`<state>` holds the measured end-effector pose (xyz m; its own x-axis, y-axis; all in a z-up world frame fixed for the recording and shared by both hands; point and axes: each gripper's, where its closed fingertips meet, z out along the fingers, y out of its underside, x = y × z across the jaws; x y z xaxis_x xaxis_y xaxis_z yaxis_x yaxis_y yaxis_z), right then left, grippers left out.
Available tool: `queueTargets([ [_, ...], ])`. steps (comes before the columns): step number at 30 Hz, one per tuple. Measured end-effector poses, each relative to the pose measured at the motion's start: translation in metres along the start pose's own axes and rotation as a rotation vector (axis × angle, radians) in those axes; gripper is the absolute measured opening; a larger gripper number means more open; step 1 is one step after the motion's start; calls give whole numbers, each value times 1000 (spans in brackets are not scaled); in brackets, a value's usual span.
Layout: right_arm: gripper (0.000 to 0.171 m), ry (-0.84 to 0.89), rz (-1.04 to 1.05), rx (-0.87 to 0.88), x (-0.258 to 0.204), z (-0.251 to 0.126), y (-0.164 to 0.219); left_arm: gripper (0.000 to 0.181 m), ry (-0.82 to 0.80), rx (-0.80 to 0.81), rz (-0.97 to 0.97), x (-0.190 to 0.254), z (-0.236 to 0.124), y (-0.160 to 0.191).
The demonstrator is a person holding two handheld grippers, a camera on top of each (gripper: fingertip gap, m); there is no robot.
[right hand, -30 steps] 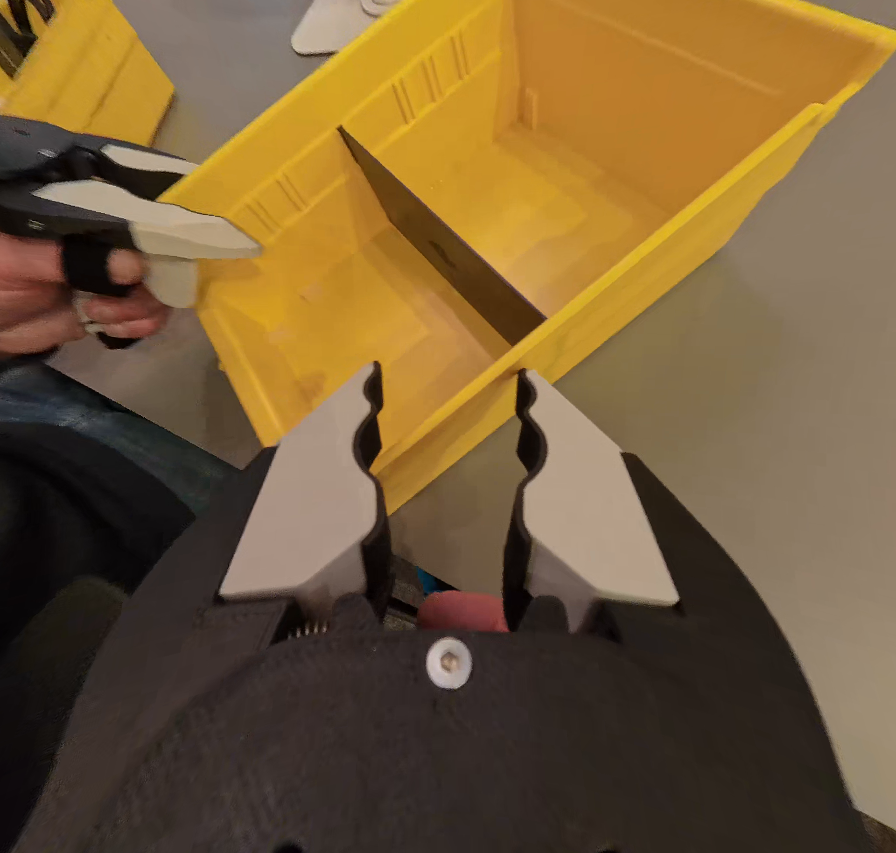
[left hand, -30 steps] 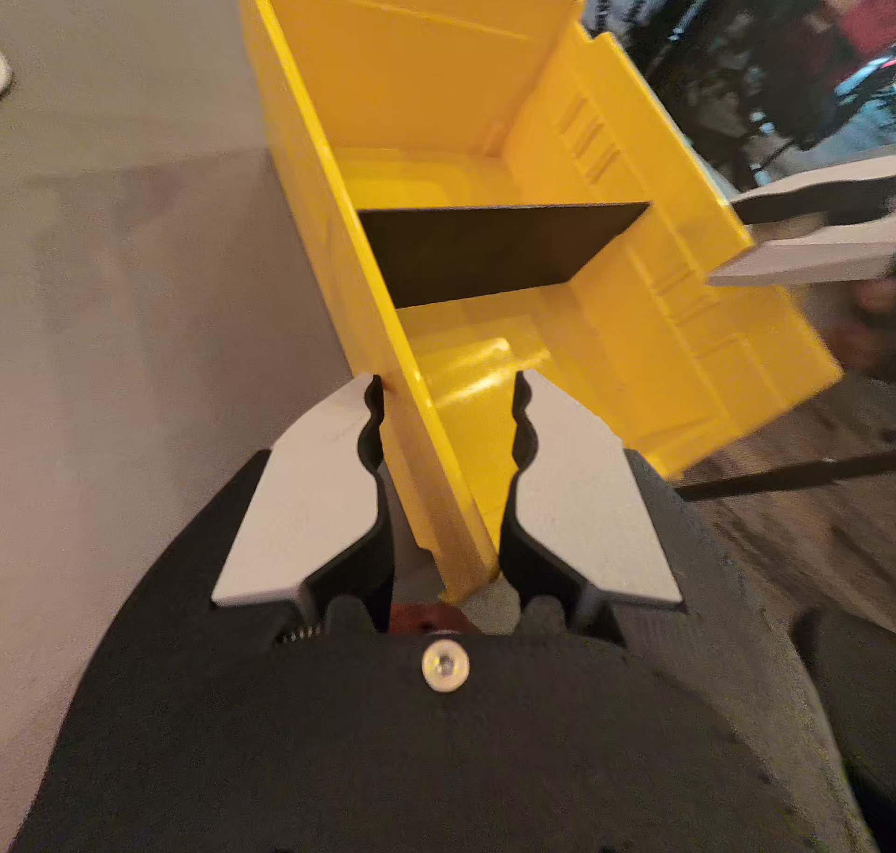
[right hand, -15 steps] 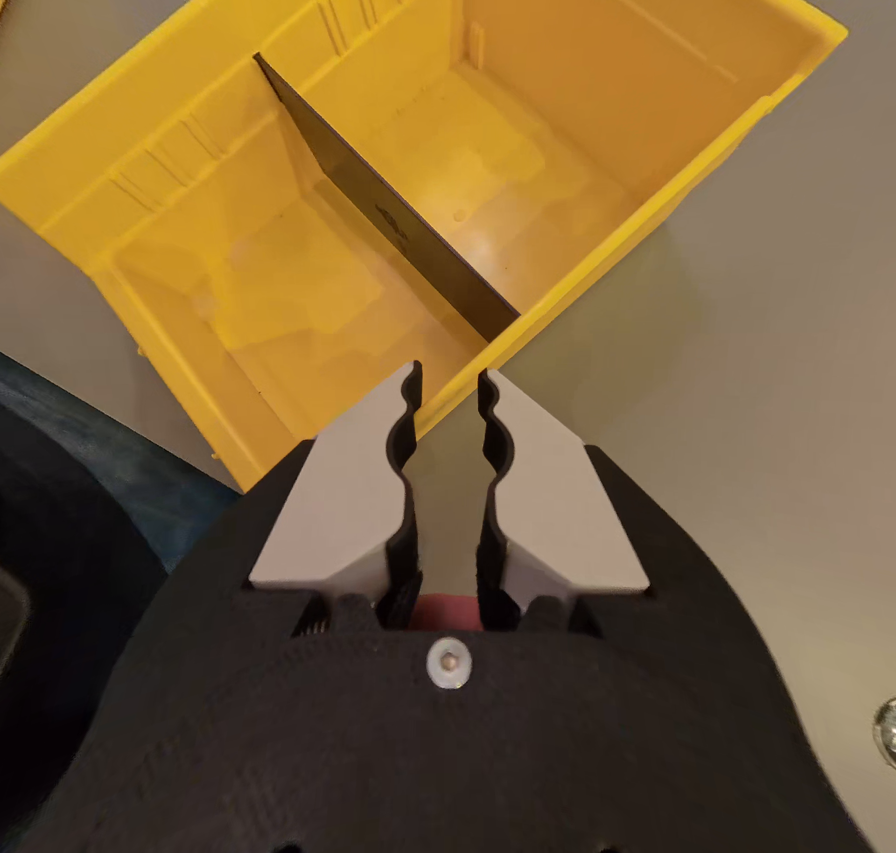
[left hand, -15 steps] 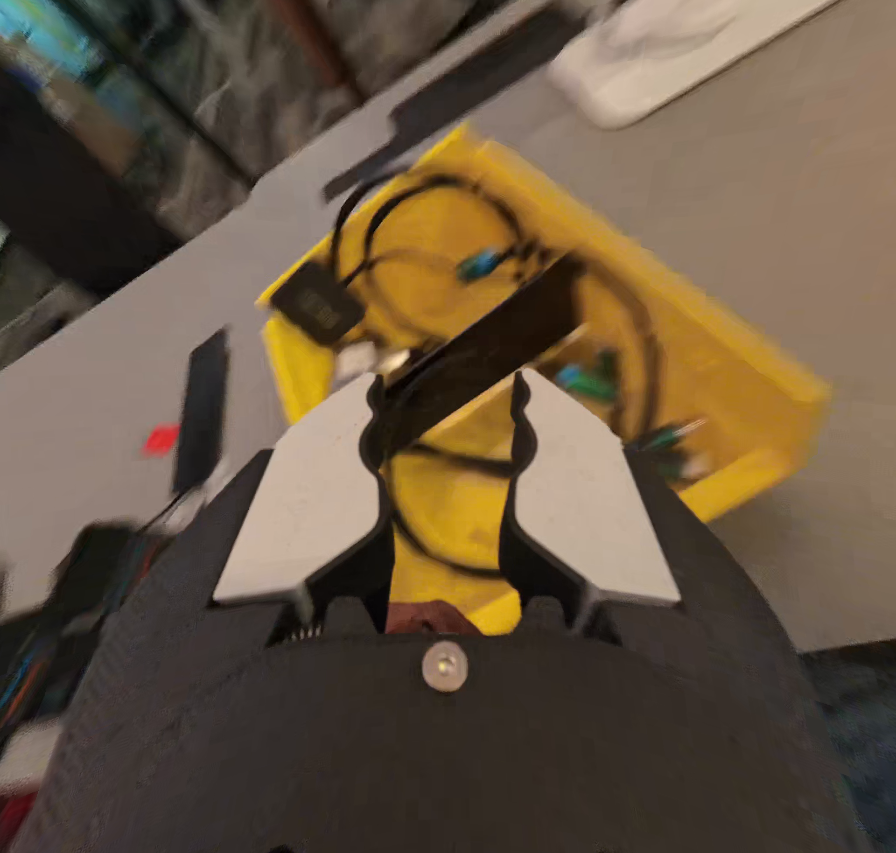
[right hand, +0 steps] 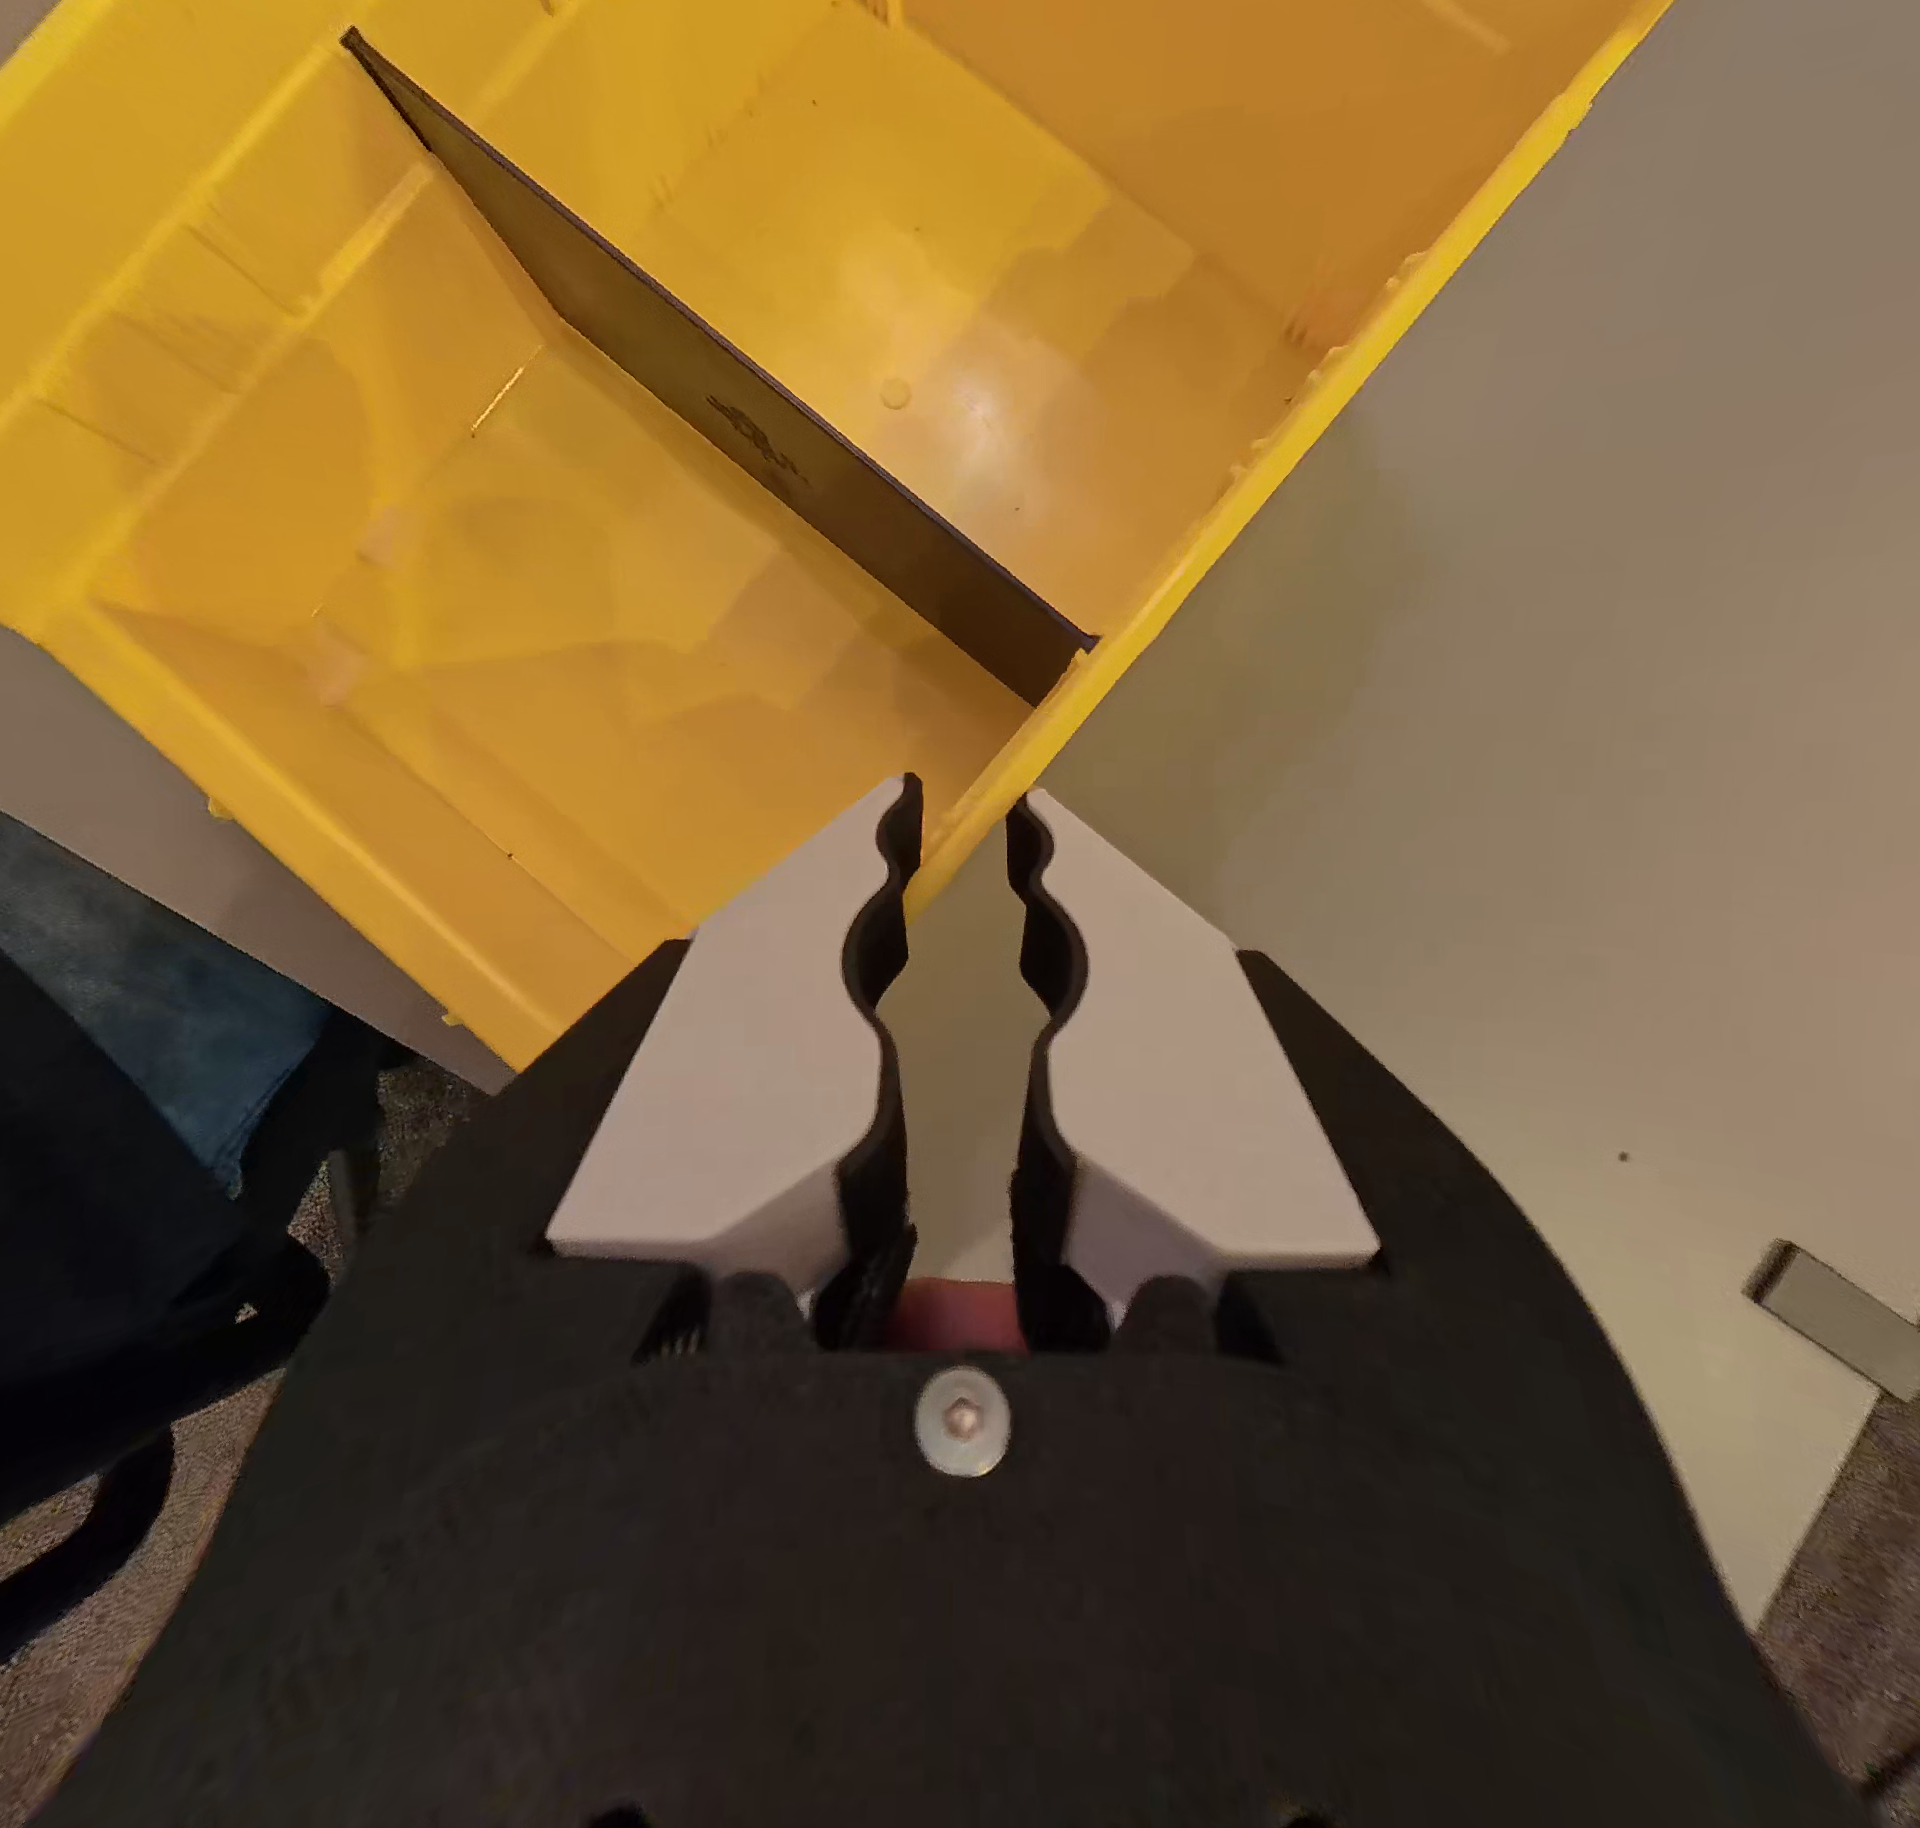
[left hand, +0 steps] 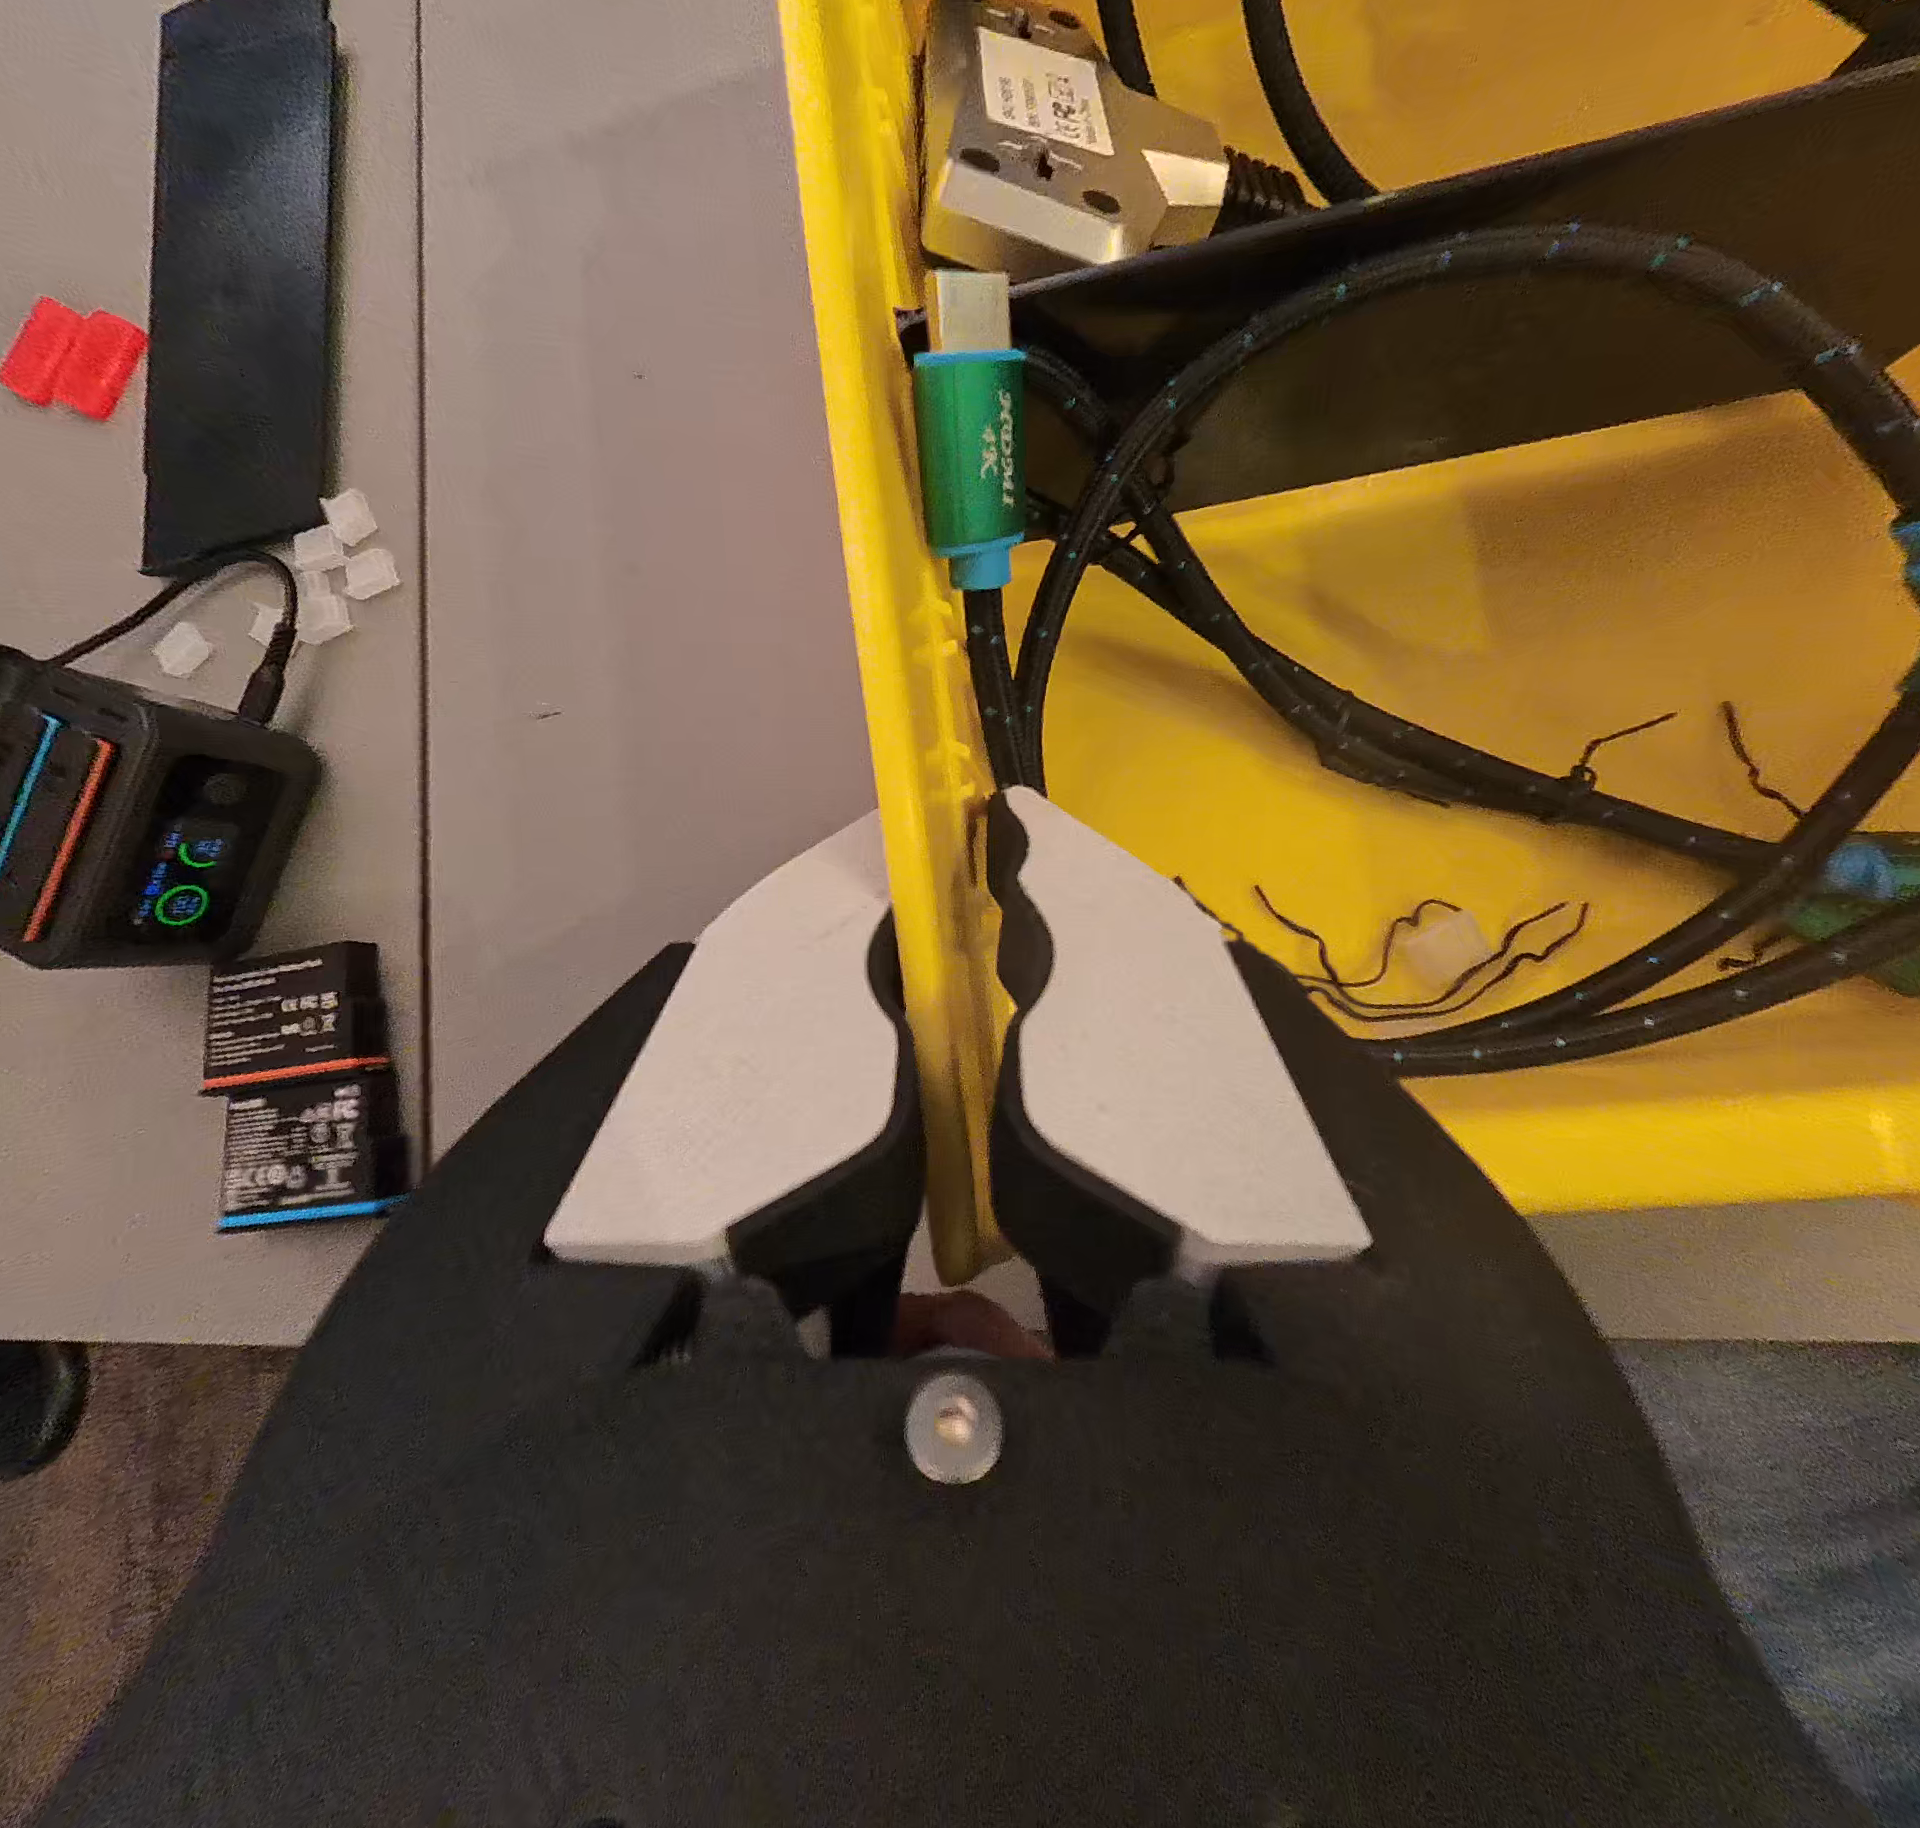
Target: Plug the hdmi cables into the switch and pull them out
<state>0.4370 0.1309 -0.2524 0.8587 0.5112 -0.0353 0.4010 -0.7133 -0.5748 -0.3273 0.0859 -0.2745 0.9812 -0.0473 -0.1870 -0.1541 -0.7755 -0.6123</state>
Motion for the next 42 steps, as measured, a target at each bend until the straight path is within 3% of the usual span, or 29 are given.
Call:
queueTargets([
  [12,14,10,-23,-29,38,-9,11,7,50,3,-8,-53,-1,22],
  [13,14,30,-37,-30,41,-10,10,12,43,4,25,-56,-2,22],
  [14,20,76,-59,-28,46,-11,9,28,23,8,63,-61,-6,20],
  [15,34,127,-79,-21,51,-14,8,49,2,31,89,-68,-13,15],
  [16,43,161,-90,-8,52,-19,5,57,-8,70,97,-73,-23,5],
  [19,48,241,-126,68,46,-36,-14,61,-36,228,141,-80,-51,-43],
  [21,48,261,-163,113,32,-43,-30,62,-47,288,273,-71,-56,-78],
  [27,44,223,-276,203,-30,-40,-73,62,-116,225,832,-44,4,-149],
  [32,42,201,-375,186,-69,-24,-82,71,-82,64,1130,-38,69,-154],
  [37,40,169,-412,192,-90,-14,-86,71,-122,49,1242,-46,103,-154],
  [42,37,154,-412,215,-96,-10,-92,63,-198,139,1266,-41,108,-152],
])
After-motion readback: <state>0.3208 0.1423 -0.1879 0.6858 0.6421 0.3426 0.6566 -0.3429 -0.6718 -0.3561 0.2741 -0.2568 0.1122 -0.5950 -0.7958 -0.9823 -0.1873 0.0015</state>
